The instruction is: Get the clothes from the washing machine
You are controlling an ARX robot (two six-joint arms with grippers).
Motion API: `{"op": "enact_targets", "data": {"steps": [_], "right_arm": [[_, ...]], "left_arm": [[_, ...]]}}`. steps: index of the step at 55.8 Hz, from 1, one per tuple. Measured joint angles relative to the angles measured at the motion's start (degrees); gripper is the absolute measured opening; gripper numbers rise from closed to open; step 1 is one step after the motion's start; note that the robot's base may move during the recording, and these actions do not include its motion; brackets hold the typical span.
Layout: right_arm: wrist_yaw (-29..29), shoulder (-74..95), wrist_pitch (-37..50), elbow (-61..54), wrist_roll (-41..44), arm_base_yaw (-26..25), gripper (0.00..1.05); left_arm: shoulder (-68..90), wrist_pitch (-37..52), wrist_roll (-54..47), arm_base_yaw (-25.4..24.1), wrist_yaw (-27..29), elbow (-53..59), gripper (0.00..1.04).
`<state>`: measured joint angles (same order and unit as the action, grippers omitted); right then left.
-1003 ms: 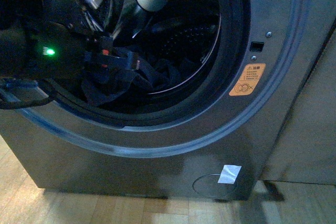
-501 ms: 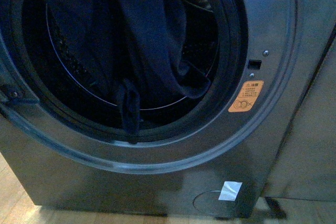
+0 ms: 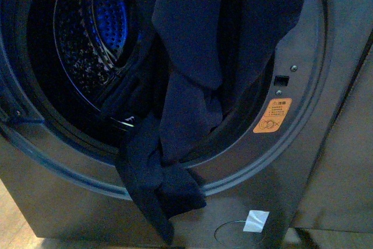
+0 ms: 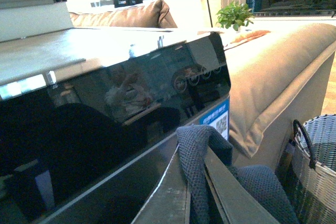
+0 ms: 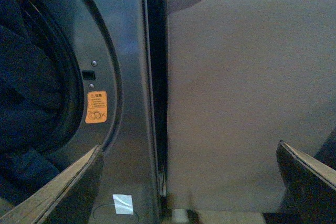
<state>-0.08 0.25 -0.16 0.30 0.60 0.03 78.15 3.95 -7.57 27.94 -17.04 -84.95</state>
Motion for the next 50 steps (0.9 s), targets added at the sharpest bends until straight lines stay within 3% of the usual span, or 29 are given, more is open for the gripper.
{"op": "enact_targets", "data": {"steps": [25,50], "right_arm": [[0.0,0.0,0.0,0.0,0.0,0.0,0.97],[-0.11,0.0,0.0,0.0,0.0,-0.02,0.97]], "left_arm": [[13.92,-12.98,-1.4,11.65,6.25,-35.82,0.04],[14.23,-13.07,-1.38,12.13,6.4,-37.38,0.04]]}}
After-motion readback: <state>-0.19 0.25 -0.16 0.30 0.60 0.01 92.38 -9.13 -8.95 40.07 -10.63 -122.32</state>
